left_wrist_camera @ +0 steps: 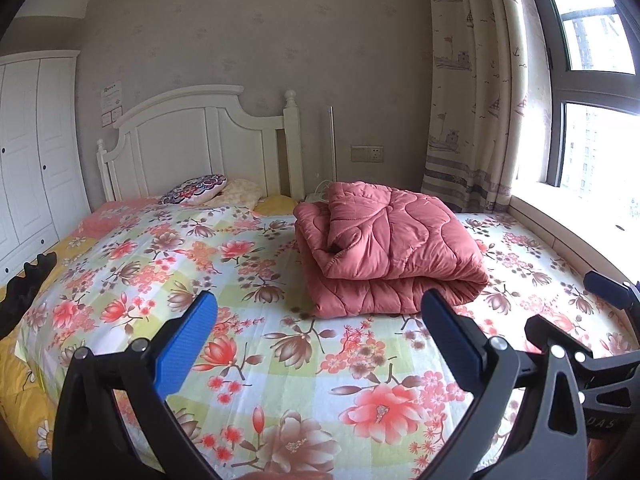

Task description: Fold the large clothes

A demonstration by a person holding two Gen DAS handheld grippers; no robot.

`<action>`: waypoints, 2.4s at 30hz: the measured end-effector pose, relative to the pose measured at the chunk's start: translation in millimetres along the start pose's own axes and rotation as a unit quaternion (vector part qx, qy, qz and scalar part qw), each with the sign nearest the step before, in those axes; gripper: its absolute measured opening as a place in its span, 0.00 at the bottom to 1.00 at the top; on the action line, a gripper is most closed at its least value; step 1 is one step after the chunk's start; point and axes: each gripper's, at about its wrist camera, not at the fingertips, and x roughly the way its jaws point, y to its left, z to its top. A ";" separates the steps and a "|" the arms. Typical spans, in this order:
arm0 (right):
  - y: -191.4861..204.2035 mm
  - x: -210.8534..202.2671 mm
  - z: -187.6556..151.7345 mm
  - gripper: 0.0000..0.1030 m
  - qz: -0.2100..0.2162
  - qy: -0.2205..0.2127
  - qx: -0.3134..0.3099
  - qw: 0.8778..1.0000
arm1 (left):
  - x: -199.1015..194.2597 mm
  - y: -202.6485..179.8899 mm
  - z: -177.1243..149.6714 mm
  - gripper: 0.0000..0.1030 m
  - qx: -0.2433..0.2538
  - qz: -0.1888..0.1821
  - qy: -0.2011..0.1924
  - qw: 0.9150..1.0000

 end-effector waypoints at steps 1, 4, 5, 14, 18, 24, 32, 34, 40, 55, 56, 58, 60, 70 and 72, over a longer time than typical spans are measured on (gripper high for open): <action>0.8 -0.2 -0.1 0.95 0.001 0.000 -0.001 1.000 | -0.8 0.8 0.0 0.98 -0.001 0.001 -0.001 1.000; 3.4 0.1 -0.1 0.95 0.001 0.000 -0.004 1.000 | -2.3 2.4 -0.1 0.98 -0.003 0.003 -0.003 1.000; 3.8 0.4 0.0 0.95 0.002 0.000 -0.005 1.000 | -2.3 2.9 -0.3 0.98 -0.003 0.004 -0.003 1.000; 10.2 2.1 -0.5 0.95 0.005 0.001 -0.008 1.000 | -2.4 5.0 -1.5 0.98 -0.009 0.007 -0.003 1.000; 12.0 2.0 -0.6 0.95 0.006 0.001 -0.011 1.000 | -2.7 5.3 -1.7 0.98 -0.008 0.007 -0.004 1.000; 14.0 2.3 -2.1 0.95 0.006 0.001 -0.015 1.000 | -3.2 4.7 -2.3 0.98 -0.007 0.008 -0.003 1.000; 12.6 2.3 -2.5 0.95 0.008 0.001 -0.014 1.000 | -3.9 3.3 -3.2 0.98 -0.007 0.009 -0.004 1.000; 13.2 2.3 -2.7 0.95 0.007 0.001 -0.015 1.000 | -4.0 3.8 -4.4 0.98 -0.007 0.008 -0.005 1.000; 13.2 2.9 -3.0 0.95 0.007 0.002 -0.012 1.000 | -4.3 3.5 -4.0 0.98 -0.005 0.009 -0.005 1.000; 12.5 3.1 -2.8 0.95 0.010 0.004 -0.010 1.000 | -7.8 4.4 -3.4 0.98 0.005 0.005 -0.006 1.000; 12.8 3.0 -2.7 0.95 0.011 0.005 -0.010 1.000 | -8.3 4.6 -3.5 0.98 0.004 0.003 -0.006 1.000; 12.6 2.8 -2.6 0.95 0.012 0.005 -0.010 1.000 | -8.7 5.8 -3.5 0.98 0.003 0.003 -0.005 1.000; 12.8 2.3 -2.5 0.95 0.012 0.005 -0.010 1.000 | -8.9 6.4 -3.4 0.98 0.003 0.003 -0.005 1.000; 11.7 0.7 -2.0 0.95 0.013 0.003 -0.008 1.000 | -12.8 7.4 0.7 0.98 0.005 0.001 -0.011 1.000; 11.5 0.2 -1.8 0.95 0.013 0.003 -0.008 1.000 | -14.2 8.0 2.4 0.98 0.005 0.000 -0.013 1.000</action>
